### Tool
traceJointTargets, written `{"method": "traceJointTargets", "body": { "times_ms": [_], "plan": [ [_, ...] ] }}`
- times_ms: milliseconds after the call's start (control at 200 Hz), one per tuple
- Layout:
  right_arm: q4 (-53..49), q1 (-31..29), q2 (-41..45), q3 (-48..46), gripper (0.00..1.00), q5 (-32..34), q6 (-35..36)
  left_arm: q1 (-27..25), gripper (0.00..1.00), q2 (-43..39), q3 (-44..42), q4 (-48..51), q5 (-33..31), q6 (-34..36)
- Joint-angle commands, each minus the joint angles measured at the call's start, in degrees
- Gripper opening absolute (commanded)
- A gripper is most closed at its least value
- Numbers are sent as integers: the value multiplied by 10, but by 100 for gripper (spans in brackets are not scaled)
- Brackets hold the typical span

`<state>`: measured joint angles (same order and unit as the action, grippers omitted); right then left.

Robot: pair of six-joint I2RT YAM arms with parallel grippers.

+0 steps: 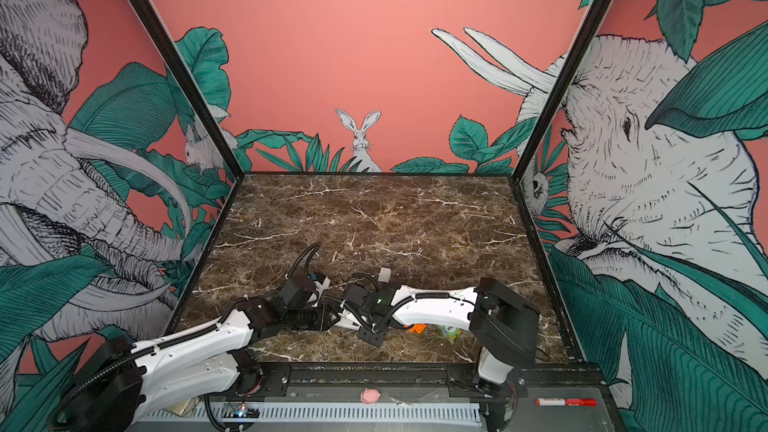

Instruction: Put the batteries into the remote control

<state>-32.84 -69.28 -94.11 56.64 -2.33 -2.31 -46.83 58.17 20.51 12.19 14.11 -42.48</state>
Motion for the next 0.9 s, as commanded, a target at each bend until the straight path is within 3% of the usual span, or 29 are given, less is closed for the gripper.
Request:
{"method": "traceJointTargets", "body": {
  "times_ms": [0, 895],
  "plan": [
    [-8, -4, -8, 11, 27, 6, 4, 1, 40, 3, -9, -8, -5, -6],
    [-33, -3, -26, 8, 9, 90, -9, 1, 28, 55, -50, -53, -12, -2]
  ]
}}
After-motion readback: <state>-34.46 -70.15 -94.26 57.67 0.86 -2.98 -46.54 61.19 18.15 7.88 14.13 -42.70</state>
